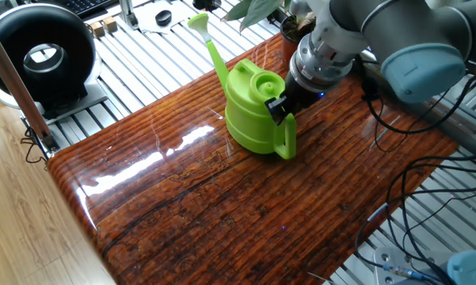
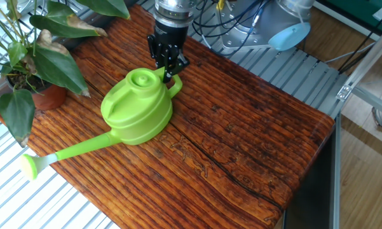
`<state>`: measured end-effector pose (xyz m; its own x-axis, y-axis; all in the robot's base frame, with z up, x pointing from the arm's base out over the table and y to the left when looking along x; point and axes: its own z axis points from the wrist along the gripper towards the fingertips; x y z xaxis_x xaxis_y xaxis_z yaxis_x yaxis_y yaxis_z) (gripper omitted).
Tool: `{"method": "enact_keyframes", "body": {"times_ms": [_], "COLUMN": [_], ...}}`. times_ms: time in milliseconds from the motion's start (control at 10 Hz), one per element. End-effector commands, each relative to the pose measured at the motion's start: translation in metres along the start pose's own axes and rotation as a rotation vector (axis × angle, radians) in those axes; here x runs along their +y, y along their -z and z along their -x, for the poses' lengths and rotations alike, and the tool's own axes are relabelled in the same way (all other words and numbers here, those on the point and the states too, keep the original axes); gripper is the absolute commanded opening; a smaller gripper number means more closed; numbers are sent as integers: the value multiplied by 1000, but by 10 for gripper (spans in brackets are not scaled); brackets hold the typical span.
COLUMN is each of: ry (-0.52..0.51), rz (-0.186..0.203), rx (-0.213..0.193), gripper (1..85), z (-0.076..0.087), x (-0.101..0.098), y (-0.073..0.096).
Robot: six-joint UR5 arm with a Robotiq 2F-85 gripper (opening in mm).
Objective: Water the plant
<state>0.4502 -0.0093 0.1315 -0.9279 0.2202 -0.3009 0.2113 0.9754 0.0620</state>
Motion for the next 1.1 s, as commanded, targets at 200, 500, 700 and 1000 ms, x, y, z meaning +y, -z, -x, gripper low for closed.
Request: {"method": "enact_keyframes", "body": {"times_ms": [200,500,700,1000], "ry": [-58,-74,-88,-114], "rz": [-44,-67,-68,-107], "rx": [-53,-63,-69,-102], "gripper": [13,13,13,13], "z": [17,21,24,31], "x": [-3,-6,-1,0], "y": [5,6,5,0]}}
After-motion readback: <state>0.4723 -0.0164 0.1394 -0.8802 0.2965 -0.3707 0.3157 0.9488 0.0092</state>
